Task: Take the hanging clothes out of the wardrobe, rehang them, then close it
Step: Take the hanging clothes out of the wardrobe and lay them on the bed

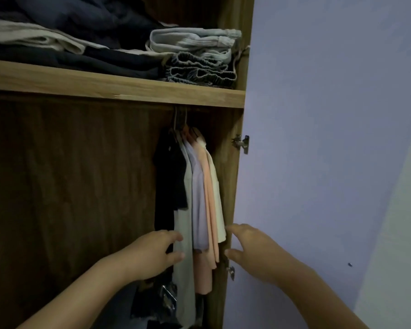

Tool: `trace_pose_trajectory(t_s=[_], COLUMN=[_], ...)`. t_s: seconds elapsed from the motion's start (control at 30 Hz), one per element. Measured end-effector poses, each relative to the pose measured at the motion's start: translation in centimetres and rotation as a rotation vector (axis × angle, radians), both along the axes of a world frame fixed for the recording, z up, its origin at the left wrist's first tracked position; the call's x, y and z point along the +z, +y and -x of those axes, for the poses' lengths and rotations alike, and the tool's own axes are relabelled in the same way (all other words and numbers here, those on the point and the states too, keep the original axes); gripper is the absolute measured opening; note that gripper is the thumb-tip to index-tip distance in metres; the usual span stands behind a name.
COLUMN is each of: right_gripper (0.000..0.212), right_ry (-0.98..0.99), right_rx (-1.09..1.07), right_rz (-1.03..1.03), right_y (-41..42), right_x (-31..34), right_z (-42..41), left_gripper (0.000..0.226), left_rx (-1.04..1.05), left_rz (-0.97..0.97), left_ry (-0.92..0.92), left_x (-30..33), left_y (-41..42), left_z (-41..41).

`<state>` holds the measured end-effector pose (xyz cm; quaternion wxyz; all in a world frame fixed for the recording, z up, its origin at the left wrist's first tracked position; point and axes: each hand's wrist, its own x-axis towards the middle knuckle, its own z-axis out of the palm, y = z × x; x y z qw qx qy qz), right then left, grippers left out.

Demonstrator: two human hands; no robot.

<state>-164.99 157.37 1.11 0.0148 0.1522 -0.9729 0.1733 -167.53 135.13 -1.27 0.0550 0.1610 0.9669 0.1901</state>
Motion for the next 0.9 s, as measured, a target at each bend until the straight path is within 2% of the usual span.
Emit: trace_pose_trajectory(t_s=[0.27,0.57,0.63,0.77,0.8,0.87,0.9], right_gripper=[0.054,0.055,0.055,0.055,0.055,0.055,0.056], right_ry=[0.084,0.07,0.088,0.125,0.125,0.112,0.104], right_rx=[0.053,0.065,0.075,0.101,0.103,0.1,0.103], right_rz=[0.249,0.769,0.846,0.881,0.879,0.885,0.888], right_y=[-8.2,-13.0,-13.3,-14.0,-14.1,-14.5,-14.7], right_x=[2.1,3.9,4.5,5.6,5.8,5.9,5.8], right_z=[10.2,22.2,25.0,29.8,30.9,32.8,33.7], left_gripper=[0.05,0.05,0.062,0.126,0.135,0.136,0.129], left_rx=[0.005,0.02,0.039,0.111,0.127,0.155,0.17], left_rz=[-0.027,-0.107,-0.121,-0.154,-0.14,-0.137,-0.146], left_ry=[0.001,-0.08,-0.094,-0.089,-0.064,-0.038,-0.042], left_x=[1.1,2.5,2.9,3.5,3.6,3.8,3.8], left_y=[-6.6,-10.7,-11.5,-12.7,-12.9,-13.1,-13.1], left_z=[9.1,14.4,15.6,18.9,19.7,21.1,21.7])
